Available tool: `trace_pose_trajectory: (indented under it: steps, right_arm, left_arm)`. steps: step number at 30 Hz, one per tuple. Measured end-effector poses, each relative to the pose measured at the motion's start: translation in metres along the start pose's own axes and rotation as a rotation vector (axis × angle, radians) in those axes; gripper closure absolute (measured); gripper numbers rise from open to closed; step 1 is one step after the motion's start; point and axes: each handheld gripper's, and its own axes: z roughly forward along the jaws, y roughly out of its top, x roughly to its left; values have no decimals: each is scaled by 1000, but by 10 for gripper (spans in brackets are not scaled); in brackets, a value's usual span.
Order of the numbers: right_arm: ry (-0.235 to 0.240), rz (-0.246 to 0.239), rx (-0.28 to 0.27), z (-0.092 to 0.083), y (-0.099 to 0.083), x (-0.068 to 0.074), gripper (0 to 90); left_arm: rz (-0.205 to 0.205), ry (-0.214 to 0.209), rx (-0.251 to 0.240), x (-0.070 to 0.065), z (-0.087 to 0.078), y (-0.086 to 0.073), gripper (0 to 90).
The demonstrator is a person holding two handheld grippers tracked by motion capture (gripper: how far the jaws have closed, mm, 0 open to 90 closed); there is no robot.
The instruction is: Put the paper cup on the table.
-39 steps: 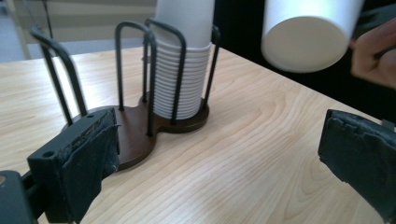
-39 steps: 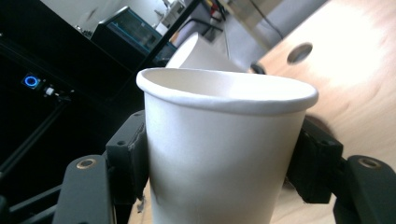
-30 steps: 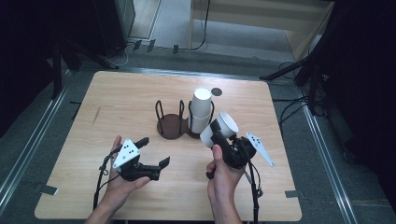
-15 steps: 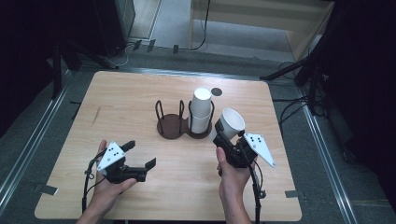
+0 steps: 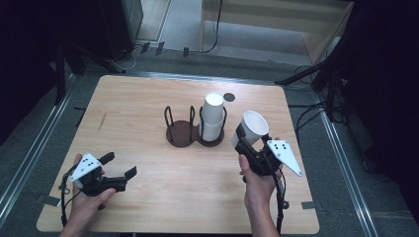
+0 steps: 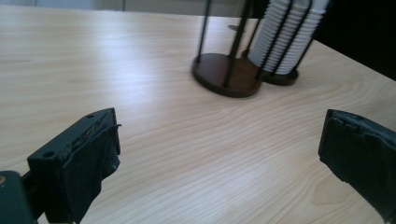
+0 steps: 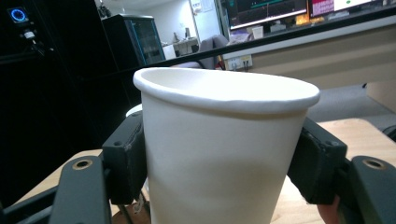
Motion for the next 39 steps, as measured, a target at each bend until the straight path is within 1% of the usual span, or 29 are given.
trace_pose_trajectory:
  steps: [2, 4, 5, 7, 9, 12, 14, 15, 16, 18, 20, 21, 23, 24, 25, 26, 27, 29, 31, 35, 39]
  right_arm:
    - [-9, -4, -1, 1, 1, -3, 304]
    - [-22, -10, -3, 2, 2, -6, 305]
    - [-29, -11, -3, 3, 2, -7, 305]
    - [-45, -14, -4, 5, 2, -11, 305]
    - [-52, -14, -8, 7, 4, -13, 305]
    - [-49, -33, -30, 10, 3, -17, 306]
    - [-62, -46, -22, 13, 2, -19, 306]
    - [-69, -53, -15, 16, 1, -20, 307]
    - [-73, -61, -11, 18, 0, -21, 307]
    - [-82, -69, -4, 22, -2, -23, 308]
    - [-84, -74, 1, 27, -5, -25, 309]
    - [-81, -69, 3, 29, -6, -26, 309]
    - [-80, -73, -5, 35, -6, -29, 310]
    - [-79, -76, -7, 38, -6, -30, 309]
    - [-80, -82, -7, 41, -6, -31, 309]
    - [-84, -96, -13, 43, -6, -32, 310]
    - [-88, -104, -18, 46, -5, -33, 310]
    - [-89, -97, -25, 49, -5, -37, 315]
    - [-99, -108, -20, 54, -6, -40, 318]
    - [-125, -127, -9, 63, -9, -46, 320]
    - [-151, -130, 0, 71, -13, -54, 320]
  left_arm:
    - [-5, 25, 3, 9, -5, -3, 0]
    - [-18, 43, -8, 17, -10, -5, 0]
    - [-17, 49, -9, 19, -12, -6, 0]
    - [-38, 43, -18, 27, -16, -8, 0]
    - [-45, 60, -22, 34, -20, -12, 0]
    - [-60, 102, -30, 45, -25, -16, 0]
    - [-78, 130, -41, 53, -29, -19, 0]
    - [-88, 137, -44, 56, -30, -20, 0]
    - [-111, 141, -59, 59, -32, -20, 0]
    - [-112, 155, -71, 62, -35, -20, 0]
    - [-102, 178, -81, 66, -39, -20, 0]
    - [-103, 187, -87, 67, -41, -20, 0]
    - [-119, 218, -109, 72, -43, -21, 0]
    - [-136, 229, -115, 75, -43, -23, 0]
    - [-143, 229, -117, 76, -43, -23, 0]
    - [-137, 230, -116, 75, -42, -24, 0]
    - [-119, 230, -111, 73, -41, -24, 0]
    - [-85, 228, -99, 69, -38, -23, 0]
    - [-73, 229, -89, 68, -36, -23, 0]
    - [-90, 226, -94, 69, -35, -24, 0]
    - [-98, 220, -95, 70, -36, -24, 0]
